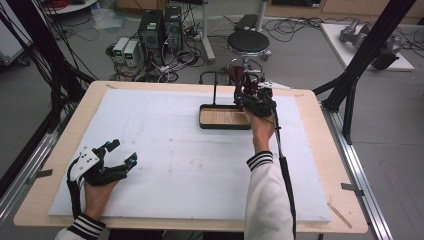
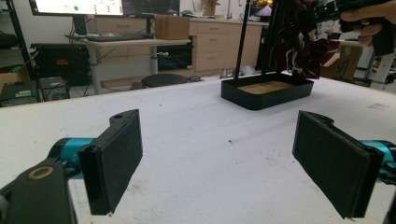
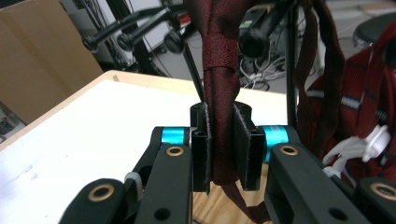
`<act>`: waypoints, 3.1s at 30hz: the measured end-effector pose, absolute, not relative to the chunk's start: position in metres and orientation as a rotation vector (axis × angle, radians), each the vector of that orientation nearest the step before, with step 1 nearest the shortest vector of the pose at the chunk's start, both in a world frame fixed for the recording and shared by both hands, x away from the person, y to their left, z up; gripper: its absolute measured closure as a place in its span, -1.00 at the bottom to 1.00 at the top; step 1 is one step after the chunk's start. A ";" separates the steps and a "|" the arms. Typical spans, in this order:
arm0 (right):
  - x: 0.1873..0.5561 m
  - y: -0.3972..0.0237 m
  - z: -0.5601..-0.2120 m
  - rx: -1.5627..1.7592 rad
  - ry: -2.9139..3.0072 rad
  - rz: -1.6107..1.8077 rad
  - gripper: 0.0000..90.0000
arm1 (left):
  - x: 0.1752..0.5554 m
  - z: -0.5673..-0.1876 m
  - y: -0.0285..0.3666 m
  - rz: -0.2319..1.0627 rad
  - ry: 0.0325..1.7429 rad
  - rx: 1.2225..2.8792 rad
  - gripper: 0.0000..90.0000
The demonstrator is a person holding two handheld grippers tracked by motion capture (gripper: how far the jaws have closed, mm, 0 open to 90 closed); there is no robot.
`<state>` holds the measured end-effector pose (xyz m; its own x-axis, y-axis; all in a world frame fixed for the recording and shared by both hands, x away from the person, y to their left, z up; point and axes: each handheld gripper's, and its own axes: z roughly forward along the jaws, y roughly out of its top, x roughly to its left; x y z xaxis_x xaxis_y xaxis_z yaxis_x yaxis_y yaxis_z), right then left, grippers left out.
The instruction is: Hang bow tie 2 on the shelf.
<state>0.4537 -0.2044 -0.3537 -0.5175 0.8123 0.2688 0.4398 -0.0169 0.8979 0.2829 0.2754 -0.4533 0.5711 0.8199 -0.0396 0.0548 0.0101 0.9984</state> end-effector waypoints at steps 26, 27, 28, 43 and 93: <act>0.459 -0.207 -0.369 1.421 2.028 1.417 0.77 | 0.283 -0.453 0.275 0.708 0.794 1.454 -0.64; 0.458 -0.207 -0.368 1.429 2.031 1.402 0.78 | 0.283 -0.453 0.275 0.708 0.794 1.453 -0.64; 0.458 -0.207 -0.368 1.422 2.037 1.391 0.78 | 0.283 -0.453 0.275 0.708 0.794 1.454 -0.64; 0.454 -0.206 -0.361 1.319 2.048 1.289 -0.01 | 0.283 -0.453 0.275 0.709 0.795 1.455 -0.64; 0.258 -0.284 -0.445 0.959 1.559 1.467 -0.99 | 0.281 -0.453 0.274 0.731 0.783 1.454 -0.64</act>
<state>0.2582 -0.2838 -0.4447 -0.4154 0.9088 -0.0400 0.0153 0.0509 0.9986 0.2812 0.2742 -0.4534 0.5661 0.8241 -0.0202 0.0369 -0.0008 0.9993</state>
